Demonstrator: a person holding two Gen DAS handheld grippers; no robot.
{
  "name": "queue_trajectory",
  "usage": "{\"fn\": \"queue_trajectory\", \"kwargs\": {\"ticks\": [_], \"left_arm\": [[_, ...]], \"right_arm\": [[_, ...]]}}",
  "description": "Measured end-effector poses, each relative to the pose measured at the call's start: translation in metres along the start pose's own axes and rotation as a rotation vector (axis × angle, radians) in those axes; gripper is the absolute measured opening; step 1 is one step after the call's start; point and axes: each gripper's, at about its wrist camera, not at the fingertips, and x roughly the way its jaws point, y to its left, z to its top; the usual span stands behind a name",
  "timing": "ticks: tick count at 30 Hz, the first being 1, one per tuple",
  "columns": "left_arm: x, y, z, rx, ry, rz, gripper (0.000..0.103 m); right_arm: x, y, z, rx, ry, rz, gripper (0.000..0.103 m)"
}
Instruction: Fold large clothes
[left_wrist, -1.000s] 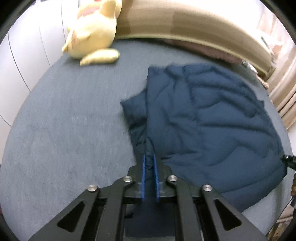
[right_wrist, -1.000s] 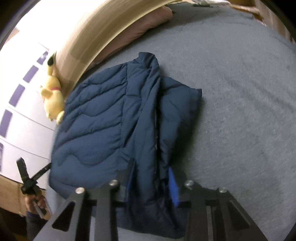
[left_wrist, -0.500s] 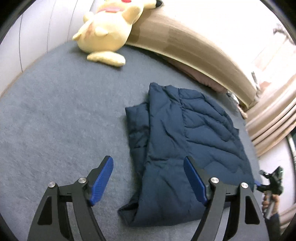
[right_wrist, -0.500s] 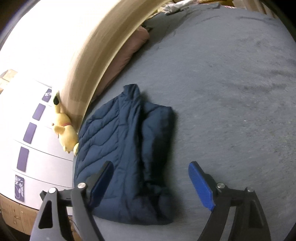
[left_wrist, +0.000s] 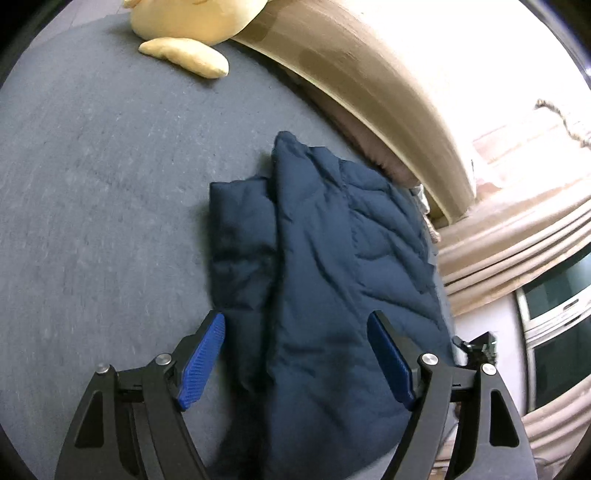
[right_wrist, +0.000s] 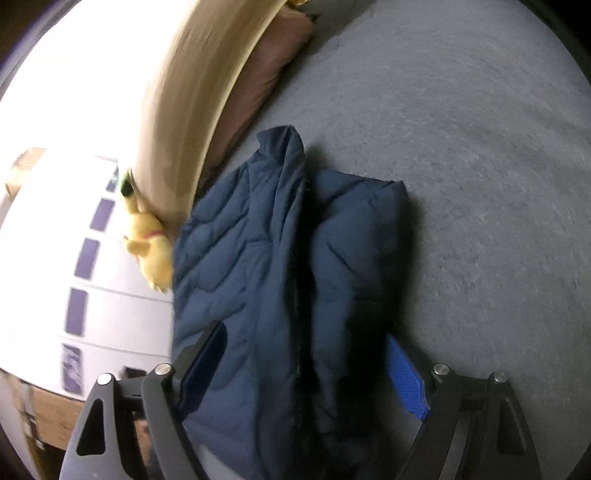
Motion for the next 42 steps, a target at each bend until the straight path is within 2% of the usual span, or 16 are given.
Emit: {"fn": "queue_trajectory", "kwargs": {"ticks": [1,5,7,9,10,12,13,14,15,16,18,21,26,33,36,42], "left_arm": [[0.009,0.004,0.001,-0.016,0.035,0.015,0.080],[0.009,0.003,0.007,-0.043,0.040,-0.043,0.080],[0.013,0.002,0.007,-0.010,0.055,-0.004,0.080],[0.013,0.003,0.011,-0.030,0.051,-0.018,0.080],[0.013,0.002,0.013,-0.035,0.054,-0.019,0.080],[0.022,-0.007,0.014,0.002,0.080,0.015,0.080],[0.026,-0.013,0.015,0.034,0.092,0.047,0.073],[0.030,-0.019,0.016,0.068,0.107,0.069,0.064],[0.035,-0.023,0.016,0.083,0.126,0.073,0.051],[0.037,-0.027,0.017,0.087,0.123,0.083,0.042],[0.038,-0.037,0.015,0.111,0.113,0.112,0.032],[0.031,-0.057,0.015,0.163,0.087,0.171,0.021],[-0.001,-0.095,0.024,0.214,0.025,0.170,0.015],[-0.081,-0.159,0.027,0.318,-0.095,0.145,0.015],[-0.114,-0.179,0.018,0.339,-0.142,0.127,0.015],[-0.169,-0.204,-0.016,0.401,-0.228,0.106,0.015]], "right_arm": [[0.003,-0.001,0.001,0.001,0.009,-0.003,0.085],[0.008,0.004,0.003,-0.015,0.012,0.005,0.085],[0.014,0.008,0.003,-0.046,0.027,-0.020,0.085],[0.017,0.009,0.004,-0.045,0.028,-0.024,0.084],[0.019,0.010,0.005,-0.049,0.028,-0.026,0.082],[0.023,0.012,0.003,-0.079,0.045,-0.055,0.068],[0.028,0.014,0.003,-0.091,0.062,-0.073,0.062],[0.030,0.017,0.003,-0.094,0.069,-0.072,0.050],[0.032,0.021,0.003,-0.110,0.074,-0.075,0.042],[0.032,0.025,0.002,-0.130,0.077,-0.092,0.039],[0.032,0.041,0.000,-0.181,0.083,-0.145,0.029],[0.024,0.068,-0.001,-0.249,0.080,-0.195,0.024],[-0.012,0.132,-0.005,-0.391,0.046,-0.191,0.021],[-0.078,0.224,-0.019,-0.547,-0.049,-0.164,0.019],[-0.117,0.242,-0.031,-0.588,-0.093,-0.143,0.019],[-0.174,0.242,-0.068,-0.608,-0.159,-0.100,0.019]]}}
